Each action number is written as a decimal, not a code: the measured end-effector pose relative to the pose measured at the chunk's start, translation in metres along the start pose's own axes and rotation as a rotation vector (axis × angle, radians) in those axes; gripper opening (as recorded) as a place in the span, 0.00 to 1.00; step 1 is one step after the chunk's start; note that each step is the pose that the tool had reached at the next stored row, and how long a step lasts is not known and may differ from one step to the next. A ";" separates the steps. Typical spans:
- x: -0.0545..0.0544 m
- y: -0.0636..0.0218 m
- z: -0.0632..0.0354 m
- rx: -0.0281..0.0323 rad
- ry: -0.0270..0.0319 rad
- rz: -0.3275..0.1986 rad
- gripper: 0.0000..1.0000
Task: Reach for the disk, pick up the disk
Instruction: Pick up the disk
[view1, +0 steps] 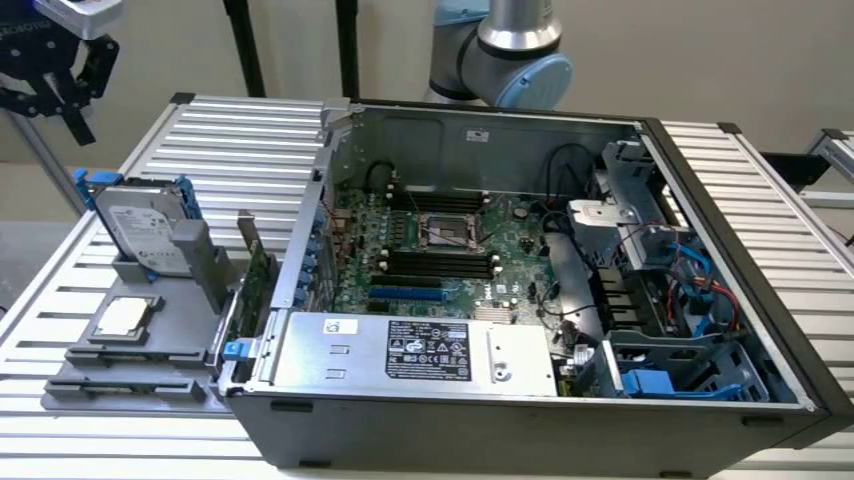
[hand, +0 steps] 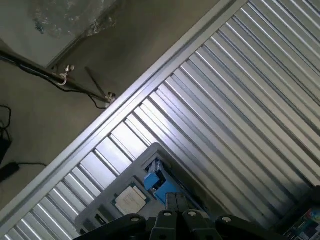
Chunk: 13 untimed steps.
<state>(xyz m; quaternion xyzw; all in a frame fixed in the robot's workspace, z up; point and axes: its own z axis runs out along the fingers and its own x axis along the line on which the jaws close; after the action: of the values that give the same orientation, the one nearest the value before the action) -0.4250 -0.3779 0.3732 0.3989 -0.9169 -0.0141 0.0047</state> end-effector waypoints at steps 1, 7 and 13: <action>0.000 0.0000 0.0001 0.0000 0.0005 -0.018 0.11; 0.000 -0.0002 0.0010 -0.0003 0.0038 -0.128 0.11; 0.000 -0.0002 0.0023 -0.0005 0.0070 -0.236 0.11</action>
<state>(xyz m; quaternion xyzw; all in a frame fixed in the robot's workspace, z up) -0.4249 -0.3780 0.3709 0.5041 -0.8635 -0.0134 0.0063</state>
